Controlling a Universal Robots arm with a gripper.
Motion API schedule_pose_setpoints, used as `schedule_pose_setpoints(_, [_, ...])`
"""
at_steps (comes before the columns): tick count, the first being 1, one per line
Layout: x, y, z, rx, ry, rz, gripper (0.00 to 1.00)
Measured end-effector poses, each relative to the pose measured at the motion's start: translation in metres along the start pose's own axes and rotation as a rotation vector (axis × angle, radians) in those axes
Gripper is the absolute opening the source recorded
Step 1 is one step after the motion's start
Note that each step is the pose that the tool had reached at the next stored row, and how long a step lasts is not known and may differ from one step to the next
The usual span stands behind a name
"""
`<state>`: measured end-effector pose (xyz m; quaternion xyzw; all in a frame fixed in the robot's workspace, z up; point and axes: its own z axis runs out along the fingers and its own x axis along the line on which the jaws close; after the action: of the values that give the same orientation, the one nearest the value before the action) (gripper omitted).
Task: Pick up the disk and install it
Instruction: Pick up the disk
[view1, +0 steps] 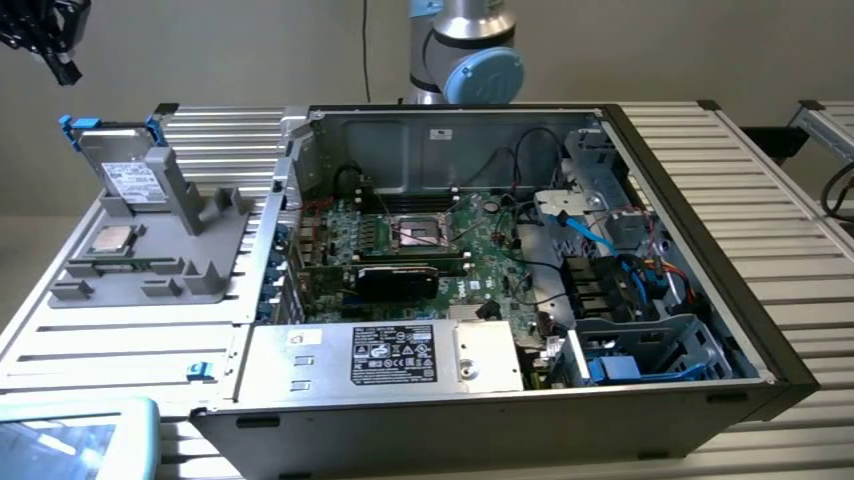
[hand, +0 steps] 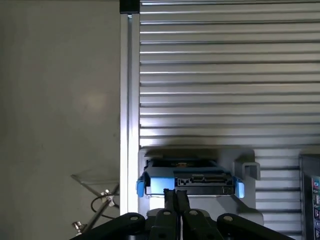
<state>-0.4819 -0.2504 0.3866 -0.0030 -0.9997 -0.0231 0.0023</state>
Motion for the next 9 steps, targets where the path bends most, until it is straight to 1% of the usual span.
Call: schedule_pose_setpoints(9, [0.0000, 0.0000, 0.0000, 0.0008, 0.0077, -0.164, 0.11])
